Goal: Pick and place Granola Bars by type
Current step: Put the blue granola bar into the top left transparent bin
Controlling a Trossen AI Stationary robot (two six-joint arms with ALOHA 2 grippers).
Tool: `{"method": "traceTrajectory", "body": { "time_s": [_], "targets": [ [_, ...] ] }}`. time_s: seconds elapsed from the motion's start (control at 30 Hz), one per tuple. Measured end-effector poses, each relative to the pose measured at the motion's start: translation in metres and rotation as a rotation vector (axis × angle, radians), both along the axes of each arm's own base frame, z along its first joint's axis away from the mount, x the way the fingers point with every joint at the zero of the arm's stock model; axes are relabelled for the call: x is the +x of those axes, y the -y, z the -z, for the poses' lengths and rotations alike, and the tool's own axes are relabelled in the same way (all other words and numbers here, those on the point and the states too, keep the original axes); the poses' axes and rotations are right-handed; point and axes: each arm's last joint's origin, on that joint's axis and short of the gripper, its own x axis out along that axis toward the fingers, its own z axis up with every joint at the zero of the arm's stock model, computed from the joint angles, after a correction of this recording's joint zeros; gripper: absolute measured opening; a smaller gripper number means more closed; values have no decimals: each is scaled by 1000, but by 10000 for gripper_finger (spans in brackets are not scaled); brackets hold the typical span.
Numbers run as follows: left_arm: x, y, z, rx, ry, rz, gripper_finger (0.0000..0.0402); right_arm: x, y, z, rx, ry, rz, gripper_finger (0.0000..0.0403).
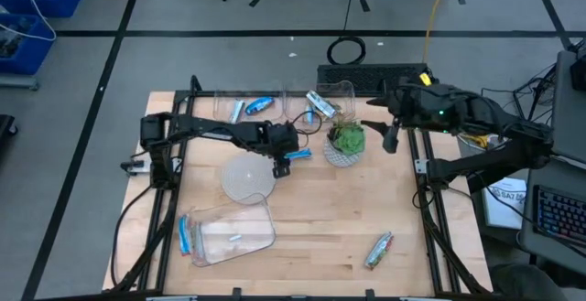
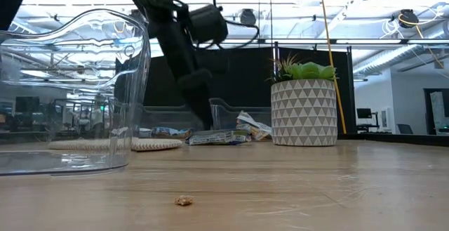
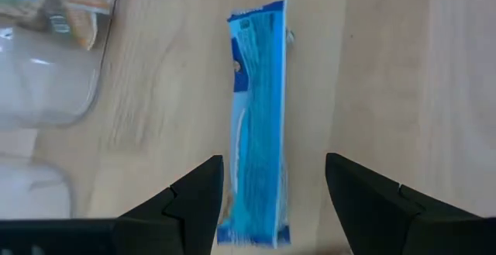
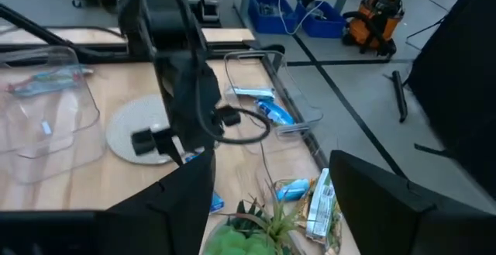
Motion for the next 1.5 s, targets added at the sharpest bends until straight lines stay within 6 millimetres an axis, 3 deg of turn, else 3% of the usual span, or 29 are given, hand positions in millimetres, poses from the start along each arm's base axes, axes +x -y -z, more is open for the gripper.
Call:
{"method": "traceTrajectory", "body": {
  "time_s": [0.33,0.4,0.53,0.6,0.83,1.03,1.23,1.4,1.5],
  "targets": [
    [7,-14,37,-28,-54,-65,223,8,-1,4,52,-12,-59,243],
    [6,-20,38,-76,-47,-90,194,12,-2,3,66,7,-93,241],
    [2,-30,32,-90,-32,-154,59,18,-4,-4,86,94,-172,237],
    [0,-34,29,-88,-17,-165,27,20,-6,-9,83,146,-199,235],
    [-7,-37,0,-123,60,-166,22,21,-8,-20,12,245,-232,227],
    [-28,-33,-64,-72,210,-231,22,22,-7,-22,-19,257,-234,221],
    [-71,-53,-120,113,319,-438,20,22,-7,-25,-39,289,-237,220],
    [-99,-83,-124,286,224,-637,20,23,-7,-31,-61,339,-240,215],
    [-106,-107,-107,289,113,-700,19,23,-7,-32,-64,355,-240,212]
  ]
}}
